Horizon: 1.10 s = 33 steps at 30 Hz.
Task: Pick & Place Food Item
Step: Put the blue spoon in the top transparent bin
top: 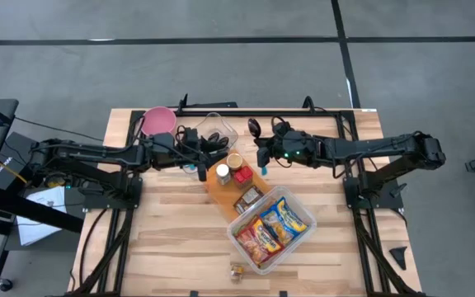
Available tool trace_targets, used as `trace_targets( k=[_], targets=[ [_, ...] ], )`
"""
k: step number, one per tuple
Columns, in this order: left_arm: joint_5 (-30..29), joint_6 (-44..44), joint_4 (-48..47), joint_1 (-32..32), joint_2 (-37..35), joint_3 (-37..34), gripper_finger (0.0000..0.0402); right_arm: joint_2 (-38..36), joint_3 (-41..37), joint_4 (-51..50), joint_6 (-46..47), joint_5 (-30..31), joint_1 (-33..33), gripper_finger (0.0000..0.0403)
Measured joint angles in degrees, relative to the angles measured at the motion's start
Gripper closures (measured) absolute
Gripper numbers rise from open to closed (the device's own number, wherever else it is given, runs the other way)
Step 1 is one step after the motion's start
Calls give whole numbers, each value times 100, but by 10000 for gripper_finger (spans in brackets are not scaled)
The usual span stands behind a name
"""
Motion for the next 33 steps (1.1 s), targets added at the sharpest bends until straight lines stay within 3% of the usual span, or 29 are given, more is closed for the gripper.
trace_targets(
  k=[11,20,33],
  targets=[
    [-6,-138,167,0,345,7,235,55,7,444,-166,-62,11,396],
    [-345,-928,1446,2,1089,12,235,52,7,584,-466,-189,11,396],
    [-159,-922,1674,210,1698,794,235,52,2,507,-749,-192,129,396]
  ],
)
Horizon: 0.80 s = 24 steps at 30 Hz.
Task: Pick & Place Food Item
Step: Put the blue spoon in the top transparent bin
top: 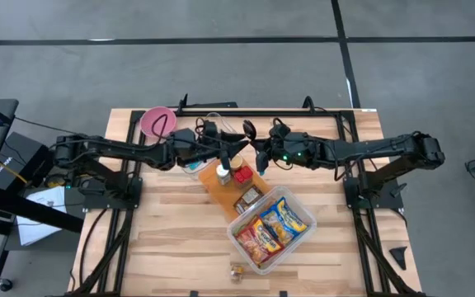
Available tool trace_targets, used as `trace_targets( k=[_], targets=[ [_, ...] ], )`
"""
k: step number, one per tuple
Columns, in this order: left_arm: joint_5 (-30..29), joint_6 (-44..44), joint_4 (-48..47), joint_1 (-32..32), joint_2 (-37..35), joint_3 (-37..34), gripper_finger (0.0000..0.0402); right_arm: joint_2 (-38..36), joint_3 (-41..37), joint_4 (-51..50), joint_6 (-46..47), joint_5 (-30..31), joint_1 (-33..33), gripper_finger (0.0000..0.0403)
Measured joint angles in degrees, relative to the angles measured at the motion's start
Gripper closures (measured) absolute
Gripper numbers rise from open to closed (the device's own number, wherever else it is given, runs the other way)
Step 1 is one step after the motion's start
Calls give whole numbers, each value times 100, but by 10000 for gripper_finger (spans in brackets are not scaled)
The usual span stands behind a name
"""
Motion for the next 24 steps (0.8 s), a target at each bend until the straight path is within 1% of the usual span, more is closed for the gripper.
trace_targets(
  k=[6,9,15,24],
  targets=[
    [9,-37,-37,43,206,260,235,-14,-2,-4,-103,132,-15,396],
    [46,-48,21,62,208,326,239,-7,-6,-12,-170,79,-7,396],
    [48,-268,-1,195,204,378,248,-7,-7,26,-315,90,-11,396],
    [-6,-306,-27,216,200,385,248,-4,-7,81,-532,151,-9,396]
  ],
)
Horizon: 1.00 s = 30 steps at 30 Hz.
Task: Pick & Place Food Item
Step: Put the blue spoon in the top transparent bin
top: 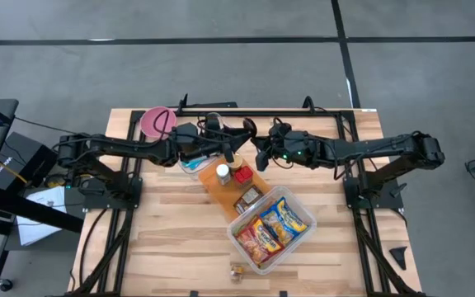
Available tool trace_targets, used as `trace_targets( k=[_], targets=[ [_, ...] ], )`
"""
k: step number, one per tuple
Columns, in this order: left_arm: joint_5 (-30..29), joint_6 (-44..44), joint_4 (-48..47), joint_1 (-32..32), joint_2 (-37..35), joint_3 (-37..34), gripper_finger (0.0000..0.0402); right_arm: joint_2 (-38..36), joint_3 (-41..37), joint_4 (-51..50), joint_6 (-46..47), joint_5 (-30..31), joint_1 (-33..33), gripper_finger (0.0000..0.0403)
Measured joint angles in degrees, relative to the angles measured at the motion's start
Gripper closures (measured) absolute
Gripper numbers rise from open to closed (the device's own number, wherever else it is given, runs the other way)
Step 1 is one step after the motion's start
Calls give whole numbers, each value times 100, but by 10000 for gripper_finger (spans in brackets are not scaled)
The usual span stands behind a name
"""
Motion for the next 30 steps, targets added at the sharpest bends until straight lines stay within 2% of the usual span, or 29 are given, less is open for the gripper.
trace_targets(
  k=[5,12,20,30],
  targets=[
    [-3,1,2,-2,0,0,249,2,-2,63,-85,4,1,396],
    [15,2,23,-65,-13,11,249,9,-11,685,-110,147,-26,396],
    [-37,2,-395,-197,13,-17,251,-28,11,1483,-86,146,-55,396],
    [-23,418,-404,-310,13,-17,252,-28,63,1591,-80,-5,-54,396]
  ],
)
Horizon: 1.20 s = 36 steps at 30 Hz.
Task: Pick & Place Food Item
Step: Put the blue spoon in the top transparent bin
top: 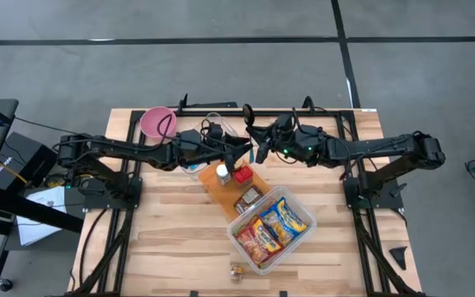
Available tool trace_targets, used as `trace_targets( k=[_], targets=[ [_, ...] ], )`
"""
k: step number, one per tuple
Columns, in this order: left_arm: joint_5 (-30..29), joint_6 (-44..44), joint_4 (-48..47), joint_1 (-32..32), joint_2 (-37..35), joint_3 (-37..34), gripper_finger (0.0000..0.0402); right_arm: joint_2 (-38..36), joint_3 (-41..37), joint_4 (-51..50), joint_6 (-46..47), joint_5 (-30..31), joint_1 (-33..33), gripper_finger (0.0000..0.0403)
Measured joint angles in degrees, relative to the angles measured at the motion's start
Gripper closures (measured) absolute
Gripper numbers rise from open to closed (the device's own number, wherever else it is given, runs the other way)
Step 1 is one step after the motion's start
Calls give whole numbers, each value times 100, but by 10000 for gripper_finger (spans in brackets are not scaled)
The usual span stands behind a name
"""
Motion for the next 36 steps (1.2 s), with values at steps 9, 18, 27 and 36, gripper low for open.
trace_targets(
  k=[9,18,27,36],
  targets=[
    [-109,87,45,2,137,20,269,12,0,4,13,-257,43,396],
    [-280,63,226,0,160,21,326,15,0,24,11,-256,50,396],
    [-360,35,313,7,160,22,392,20,0,9,-11,-319,45,396],
    [-354,-73,264,9,130,22,399,15,0,131,15,-462,52,350]
  ],
)
